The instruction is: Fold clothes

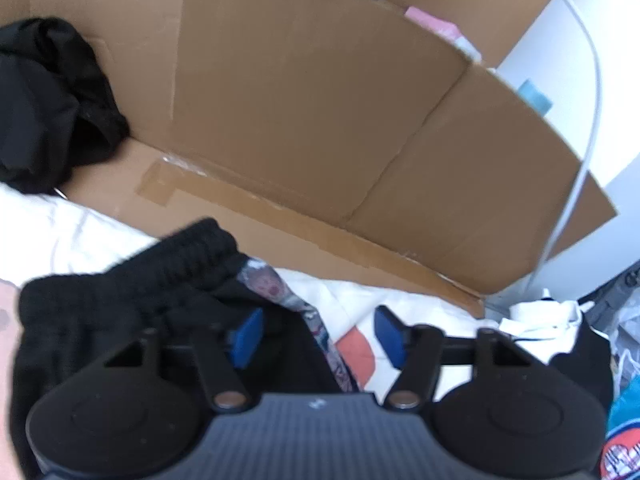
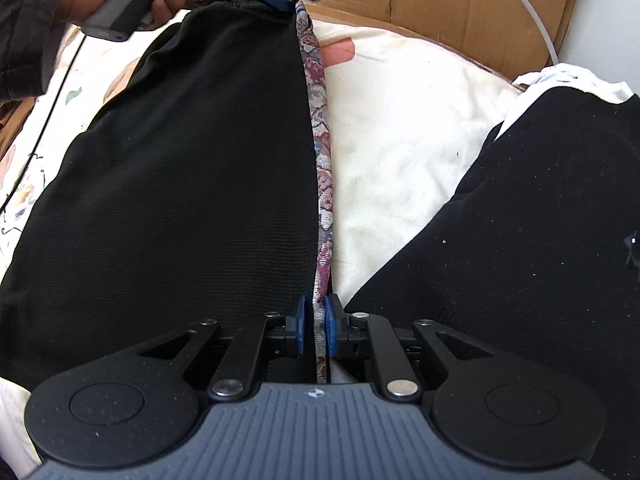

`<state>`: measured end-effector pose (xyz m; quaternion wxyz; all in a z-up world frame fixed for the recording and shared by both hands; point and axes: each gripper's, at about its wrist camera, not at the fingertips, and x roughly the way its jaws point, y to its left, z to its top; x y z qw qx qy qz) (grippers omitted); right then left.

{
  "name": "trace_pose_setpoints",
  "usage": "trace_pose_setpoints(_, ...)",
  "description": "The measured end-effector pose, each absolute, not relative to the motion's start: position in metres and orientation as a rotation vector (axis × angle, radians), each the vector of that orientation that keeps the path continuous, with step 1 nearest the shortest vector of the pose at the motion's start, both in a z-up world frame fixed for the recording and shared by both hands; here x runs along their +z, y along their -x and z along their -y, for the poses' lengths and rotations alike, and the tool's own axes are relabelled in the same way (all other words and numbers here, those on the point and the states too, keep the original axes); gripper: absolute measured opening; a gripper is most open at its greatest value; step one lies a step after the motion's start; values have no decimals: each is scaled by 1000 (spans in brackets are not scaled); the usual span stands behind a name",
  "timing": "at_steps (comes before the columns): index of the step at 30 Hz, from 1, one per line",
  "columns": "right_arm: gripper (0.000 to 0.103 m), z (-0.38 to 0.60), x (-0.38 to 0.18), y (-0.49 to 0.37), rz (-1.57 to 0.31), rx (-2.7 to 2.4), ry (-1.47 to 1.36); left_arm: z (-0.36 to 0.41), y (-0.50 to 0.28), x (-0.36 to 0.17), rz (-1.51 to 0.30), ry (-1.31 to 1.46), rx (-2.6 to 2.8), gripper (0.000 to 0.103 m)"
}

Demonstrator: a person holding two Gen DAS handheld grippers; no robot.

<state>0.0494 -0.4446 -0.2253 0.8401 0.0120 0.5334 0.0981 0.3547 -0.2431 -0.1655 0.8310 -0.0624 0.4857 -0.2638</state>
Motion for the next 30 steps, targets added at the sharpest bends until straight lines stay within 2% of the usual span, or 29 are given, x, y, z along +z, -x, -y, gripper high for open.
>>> trace_pose_setpoints(3, 31, 443, -218, -48, -1114, 196, -36, 221, -349, -145, -1049, 145, -583, 67)
trace_pose_setpoints(7, 37, 436, -204, -47, -1088, 202, -38, 182, -335, -120, -1048, 119, -603, 70)
trace_pose_setpoints(16, 39, 414, -184, -54, -1064, 212, -62, 73, -315, -97, -1083, 295, -510, 72)
trace_pose_setpoints(21, 40, 409, -181, -72, -1062, 177, -115, 26, -308, -114, -1096, 322, -469, 72)
trace_pose_setpoints(24, 41, 406, -184, -82, -1072, 152, -127, 5, -299, -132, -1101, 327, -456, 67)
trace_pose_setpoints(30, 41, 398, -197, -96, -1101, 139, -135, -9, -283, -181, -1178, 336, -514, 65)
